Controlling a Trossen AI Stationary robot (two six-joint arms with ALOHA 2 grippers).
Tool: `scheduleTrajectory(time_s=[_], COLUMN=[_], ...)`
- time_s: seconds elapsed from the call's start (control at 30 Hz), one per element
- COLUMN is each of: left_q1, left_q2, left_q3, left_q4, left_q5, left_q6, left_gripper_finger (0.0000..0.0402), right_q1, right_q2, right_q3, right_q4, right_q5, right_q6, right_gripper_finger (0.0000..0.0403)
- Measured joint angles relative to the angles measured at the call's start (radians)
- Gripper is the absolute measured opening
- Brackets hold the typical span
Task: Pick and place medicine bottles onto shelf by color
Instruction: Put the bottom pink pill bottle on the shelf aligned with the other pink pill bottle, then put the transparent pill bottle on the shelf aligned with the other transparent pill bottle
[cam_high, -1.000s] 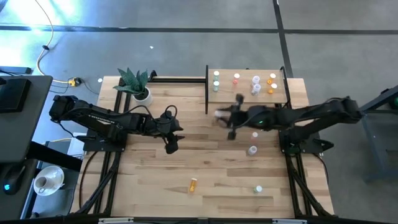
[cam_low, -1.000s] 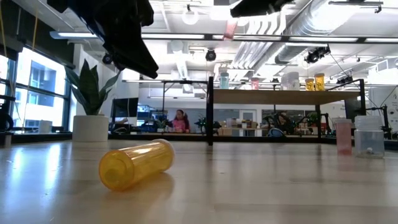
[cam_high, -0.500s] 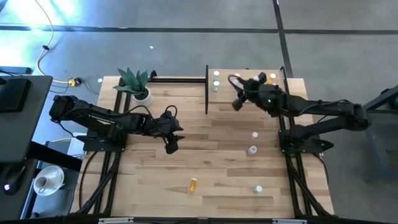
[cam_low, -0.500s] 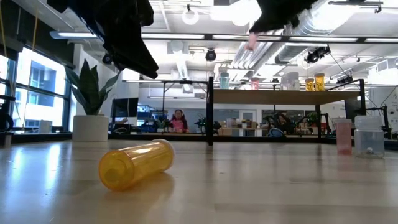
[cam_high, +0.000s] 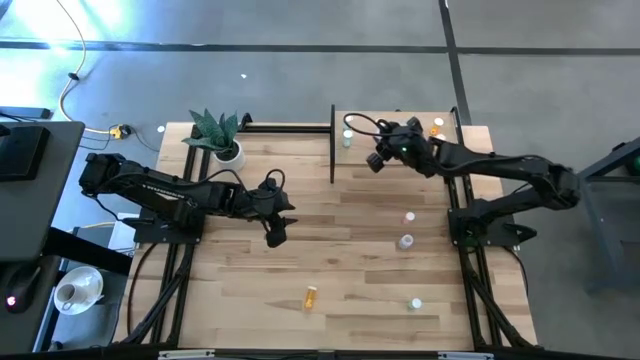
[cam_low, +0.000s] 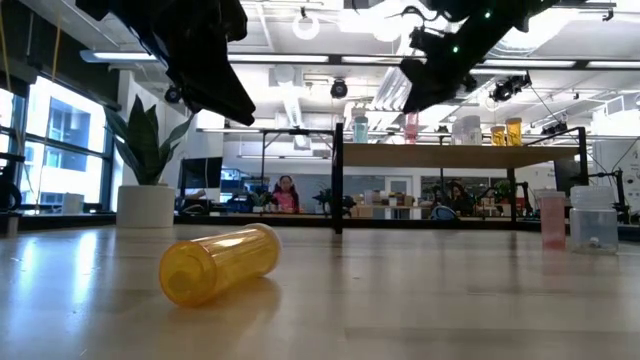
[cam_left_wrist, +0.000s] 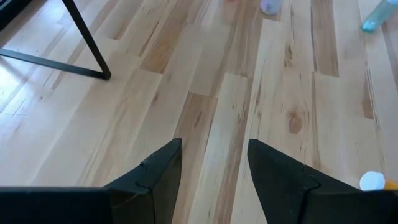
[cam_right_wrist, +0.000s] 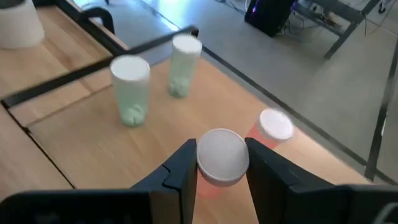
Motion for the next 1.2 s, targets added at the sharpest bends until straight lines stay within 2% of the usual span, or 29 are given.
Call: scheduleTrajectory(time_s=[0.27,0.73,1.2], left_q1=[0.000,0.000,0.000], left_q2=[0.000,0.000,0.000], left_q3=[0.000,0.000,0.000], left_q4=[-0.004,-0.004,-0.004], left_q5=[0.000,0.000,0.000], left_q6=[0.000,0.000,0.000], left_gripper_finger=[0.0172,0.0172,0.0172], right_q1=[-0.020,-0.023,-0.023], right_q2=[0.045,0.045,0.044], right_q3=[0.000,0.000,0.000], right_q4=[-0.015,-0.043,-0.054], right_q5=[0.000,0.018,0.020], right_q6=[0.073,0.101,0.118], right_gripper_finger=[0.0102,0.0104,0.0144])
